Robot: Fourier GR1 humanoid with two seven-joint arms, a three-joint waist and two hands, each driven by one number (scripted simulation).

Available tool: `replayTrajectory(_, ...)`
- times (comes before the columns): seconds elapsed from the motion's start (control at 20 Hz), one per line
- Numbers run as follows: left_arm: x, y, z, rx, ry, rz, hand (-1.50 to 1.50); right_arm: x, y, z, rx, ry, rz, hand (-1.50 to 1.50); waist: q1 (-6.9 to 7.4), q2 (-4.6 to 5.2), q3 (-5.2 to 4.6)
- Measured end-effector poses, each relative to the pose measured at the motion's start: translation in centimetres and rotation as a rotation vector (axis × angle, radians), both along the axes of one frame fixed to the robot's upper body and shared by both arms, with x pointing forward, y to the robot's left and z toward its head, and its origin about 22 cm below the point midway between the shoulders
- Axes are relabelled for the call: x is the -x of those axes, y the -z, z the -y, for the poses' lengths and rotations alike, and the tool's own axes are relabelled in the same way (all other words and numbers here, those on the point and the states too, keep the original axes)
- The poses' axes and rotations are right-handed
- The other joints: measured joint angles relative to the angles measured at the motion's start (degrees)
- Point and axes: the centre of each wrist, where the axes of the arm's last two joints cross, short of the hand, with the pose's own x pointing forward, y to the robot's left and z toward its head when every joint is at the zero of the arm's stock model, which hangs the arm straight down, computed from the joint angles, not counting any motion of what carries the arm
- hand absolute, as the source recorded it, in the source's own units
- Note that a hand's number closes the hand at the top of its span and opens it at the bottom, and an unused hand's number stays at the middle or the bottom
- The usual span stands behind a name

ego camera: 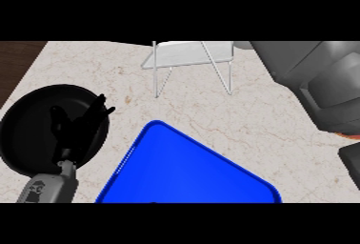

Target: Pick the cupcake from the tray and place it in the tiered shelf

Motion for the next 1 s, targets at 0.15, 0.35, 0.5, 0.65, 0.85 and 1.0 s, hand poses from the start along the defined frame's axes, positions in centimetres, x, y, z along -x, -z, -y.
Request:
replayTrajectory(0.15, 0.0, 0.1, -0.1, 0.002, -0.001, 0.000, 0.00, 0.0, -0.7, 0.5, -0.099, 0.034, 0.034, -1.50, -0.09, -0.06, 0.00)
replayTrajectory(0.35, 0.0, 0.0, -0.2, 0.001, -0.001, -0.005, 0.00, 0.1, -1.7, 1.1, -0.203, 0.101, 0.106, -1.50, -0.10, -0.05, -0.04)
replayTrajectory(0.5, 0.1, 0.1, -0.1, -0.005, -0.003, -0.007, 0.00, 0.3, -2.7, 1.6, -0.222, 0.165, 0.176, -1.50, -0.35, -0.16, -0.03)
replayTrajectory(0.65, 0.1, 0.2, -0.4, -0.008, -0.016, -0.012, 0.00, 0.2, -3.6, 2.8, -0.195, 0.235, 0.236, -1.50, -0.82, -0.28, -0.01)
replayTrajectory(0.85, 0.4, 0.5, -0.7, -0.006, -0.027, -0.016, 0.00, 0.2, -5.1, 4.9, -0.195, 0.331, 0.311, -1.50, -1.49, -0.58, 0.04)
replayTrajectory(1.0, 0.5, 0.5, -0.9, -0.001, -0.032, -0.019, 0.00, 0.2, -6.4, 6.8, -0.209, 0.389, 0.346, -1.50, -1.83, -0.78, 0.04)
